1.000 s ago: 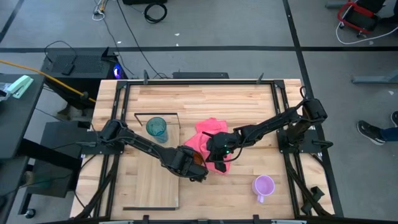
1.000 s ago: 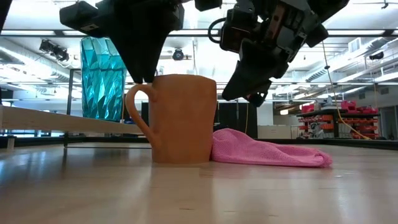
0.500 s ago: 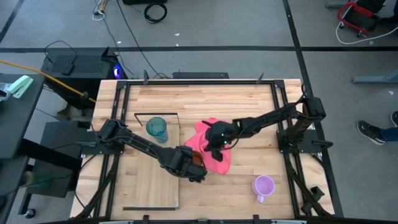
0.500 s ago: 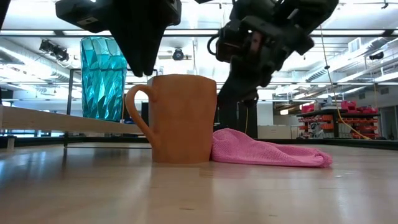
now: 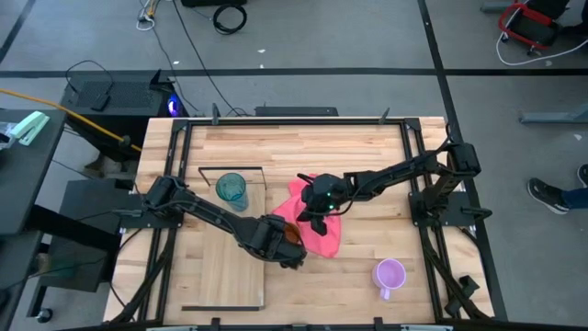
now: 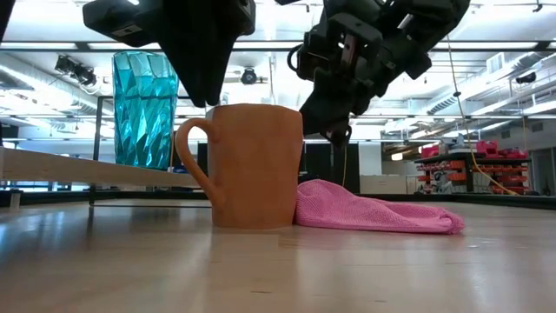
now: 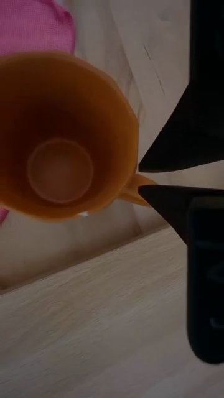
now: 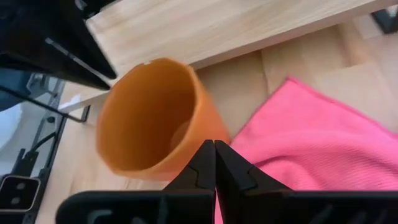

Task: Stack small to large cups/mugs on shelf
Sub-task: Adjust the center orange cup, then move the pink towel to the upper middle of the table

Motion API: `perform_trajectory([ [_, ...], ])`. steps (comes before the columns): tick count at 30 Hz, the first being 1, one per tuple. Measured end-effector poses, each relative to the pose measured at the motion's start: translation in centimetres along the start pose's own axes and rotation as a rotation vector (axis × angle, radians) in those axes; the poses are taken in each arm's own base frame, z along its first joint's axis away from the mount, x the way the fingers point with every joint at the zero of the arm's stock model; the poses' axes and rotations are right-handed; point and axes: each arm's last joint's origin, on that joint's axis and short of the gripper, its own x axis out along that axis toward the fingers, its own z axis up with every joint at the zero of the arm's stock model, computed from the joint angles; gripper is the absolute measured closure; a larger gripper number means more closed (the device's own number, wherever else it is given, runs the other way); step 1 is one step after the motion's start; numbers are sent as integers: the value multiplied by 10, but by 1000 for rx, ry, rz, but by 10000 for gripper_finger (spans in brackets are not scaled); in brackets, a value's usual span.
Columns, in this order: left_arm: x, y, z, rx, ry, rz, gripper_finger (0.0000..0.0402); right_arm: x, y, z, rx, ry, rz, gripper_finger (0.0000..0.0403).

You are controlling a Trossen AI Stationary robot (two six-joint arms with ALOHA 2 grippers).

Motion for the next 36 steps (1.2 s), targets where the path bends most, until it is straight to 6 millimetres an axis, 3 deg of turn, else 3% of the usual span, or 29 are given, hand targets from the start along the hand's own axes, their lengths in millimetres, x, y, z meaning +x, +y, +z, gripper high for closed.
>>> perform_trajectory([
  [21,-1,0,2,0,-20,-6,362,10,49,-30,-72,139,90,393],
  [28,-16,-7,2,16,-62,-63,355,5,24,-30,19,215,-12,367],
  [36,-35,-11,2,49,-115,-99,360,-4,-11,-20,98,203,-94,311],
])
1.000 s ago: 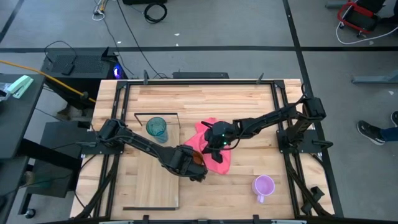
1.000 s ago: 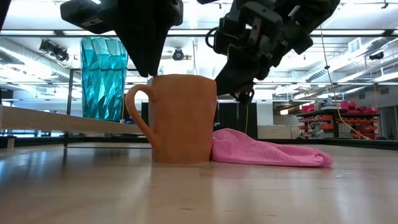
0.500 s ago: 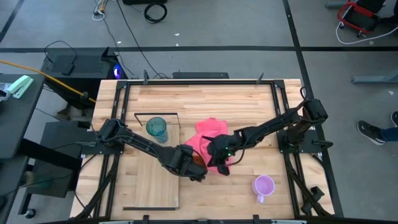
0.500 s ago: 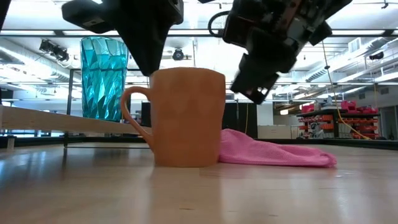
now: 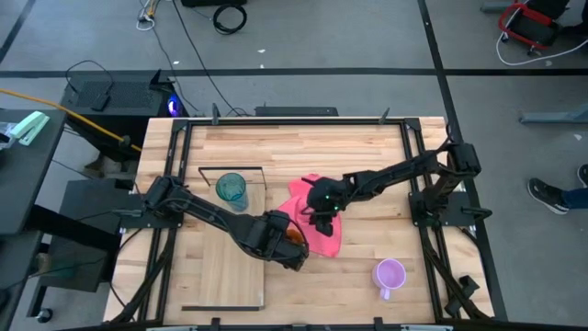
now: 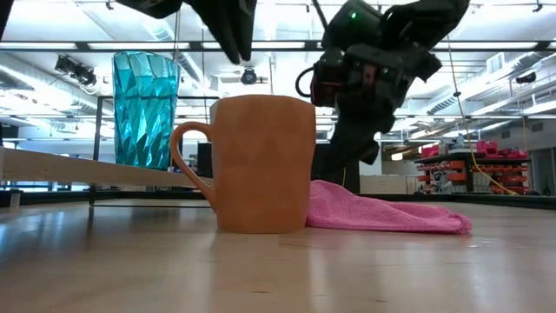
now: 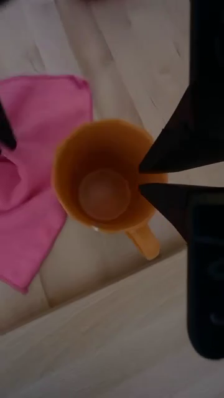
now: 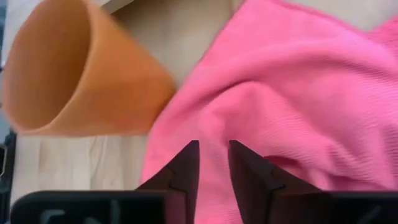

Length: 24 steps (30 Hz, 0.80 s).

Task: Stack small to large cups/mugs on shelf
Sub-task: Move the pink towel to the upper middle of the table

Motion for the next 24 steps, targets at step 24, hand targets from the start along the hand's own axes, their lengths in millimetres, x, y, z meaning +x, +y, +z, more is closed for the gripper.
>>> perform_trajectory([
  [24,-1,0,0,32,-3,0,360,3,-17,-12,3,124,-93,254],
])
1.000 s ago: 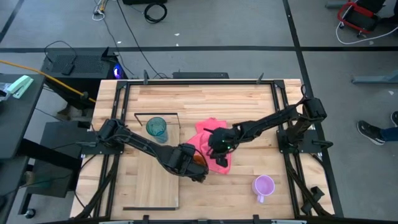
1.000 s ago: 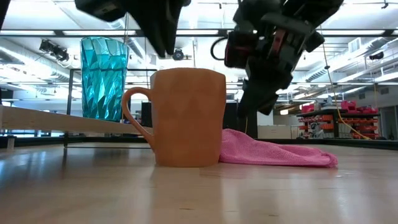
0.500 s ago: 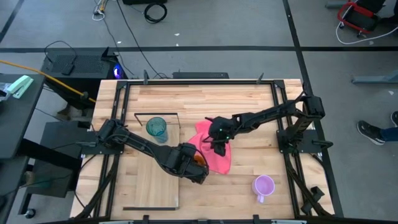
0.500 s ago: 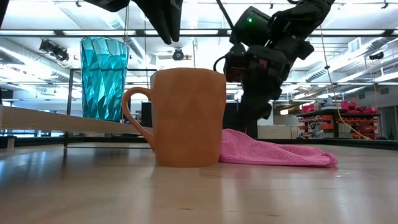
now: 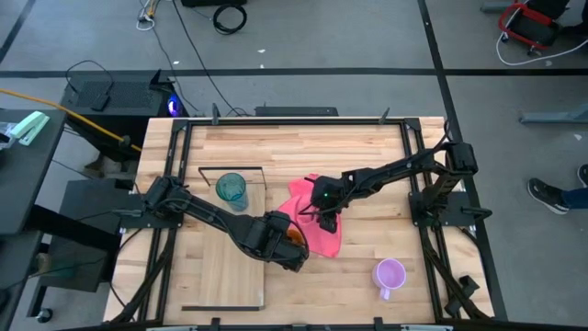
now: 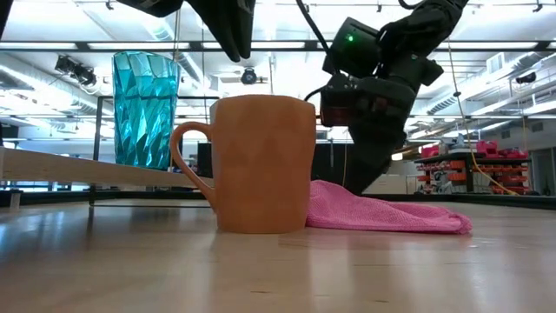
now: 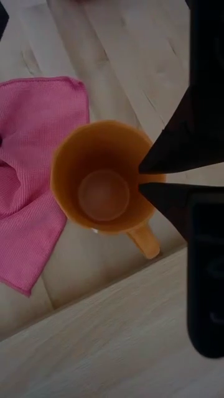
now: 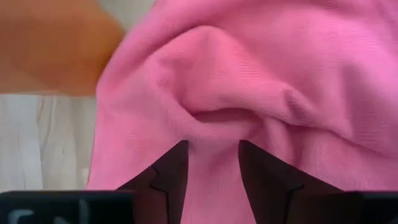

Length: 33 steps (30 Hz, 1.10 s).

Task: Stack small to large cups/mugs on shelf
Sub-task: Move the pink towel to the upper middle of the table

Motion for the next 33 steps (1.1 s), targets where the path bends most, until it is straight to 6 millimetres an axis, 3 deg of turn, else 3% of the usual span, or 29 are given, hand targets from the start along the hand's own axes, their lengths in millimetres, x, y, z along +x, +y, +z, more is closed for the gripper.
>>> perform_trajectory([
  [7,0,0,0,5,0,-2,354,11,-4,-8,17,72,-46,235],
  [14,0,0,-2,9,2,-5,361,25,-5,-9,36,86,-59,246],
  [19,0,0,-2,10,2,-4,360,17,-6,-6,51,37,-96,286],
  [26,0,0,-2,13,2,-4,357,10,-24,-1,102,20,-135,390],
  [33,0,-1,-2,24,2,-8,367,4,-41,5,142,-26,-195,397],
])
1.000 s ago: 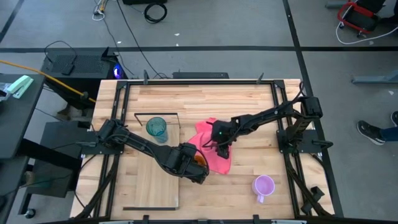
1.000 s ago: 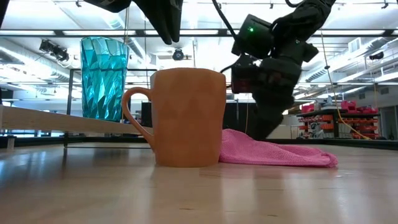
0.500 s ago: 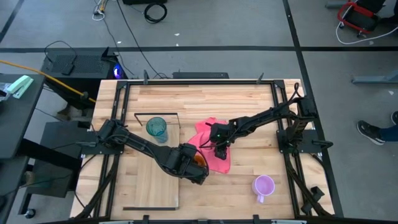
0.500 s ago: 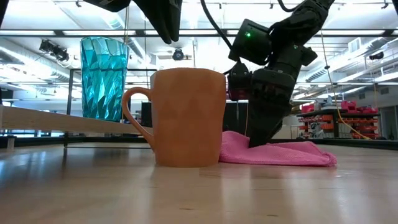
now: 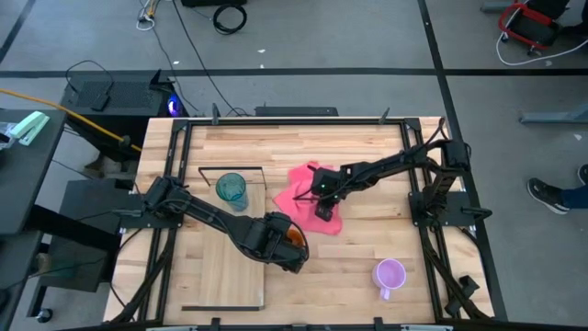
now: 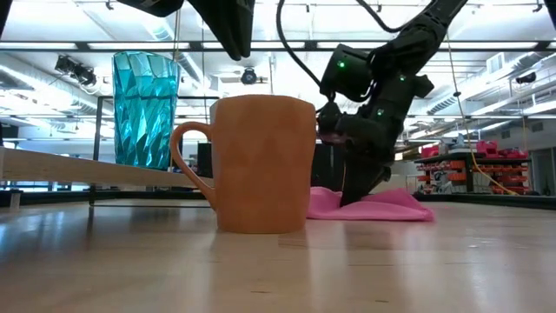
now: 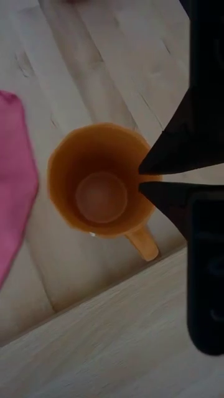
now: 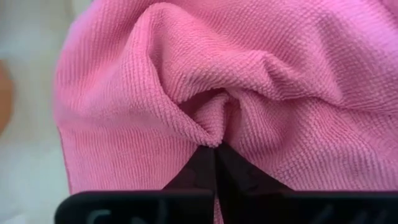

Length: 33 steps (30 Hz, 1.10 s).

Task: Stack small to large cups/mugs on shelf
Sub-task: Move the pink towel to the upper middle of the table

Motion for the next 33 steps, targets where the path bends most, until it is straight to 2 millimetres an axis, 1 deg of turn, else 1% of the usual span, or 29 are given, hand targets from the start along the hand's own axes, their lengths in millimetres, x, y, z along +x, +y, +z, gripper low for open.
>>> perform_trajectory([
  [2,0,0,0,0,0,1,367,-2,-5,3,16,-14,-23,397],
  [4,0,0,0,1,0,2,365,-7,-12,11,38,-42,-31,398],
  [7,0,0,0,4,0,5,361,-16,-23,29,80,-107,-41,399],
  [12,0,0,0,13,0,5,360,-32,-49,55,161,-182,-69,400],
  [16,0,1,0,13,-1,6,365,-44,-72,67,216,-207,-107,401],
  [20,0,1,0,13,-1,7,369,-48,-93,66,258,-182,-138,401],
  [23,0,1,0,13,-1,8,369,-46,-101,60,257,-121,-156,400],
  [27,0,1,0,29,-1,9,363,-44,-101,55,227,-92,-142,389],
  [33,0,1,0,30,-1,10,363,-43,-97,59,236,-125,-115,350],
])
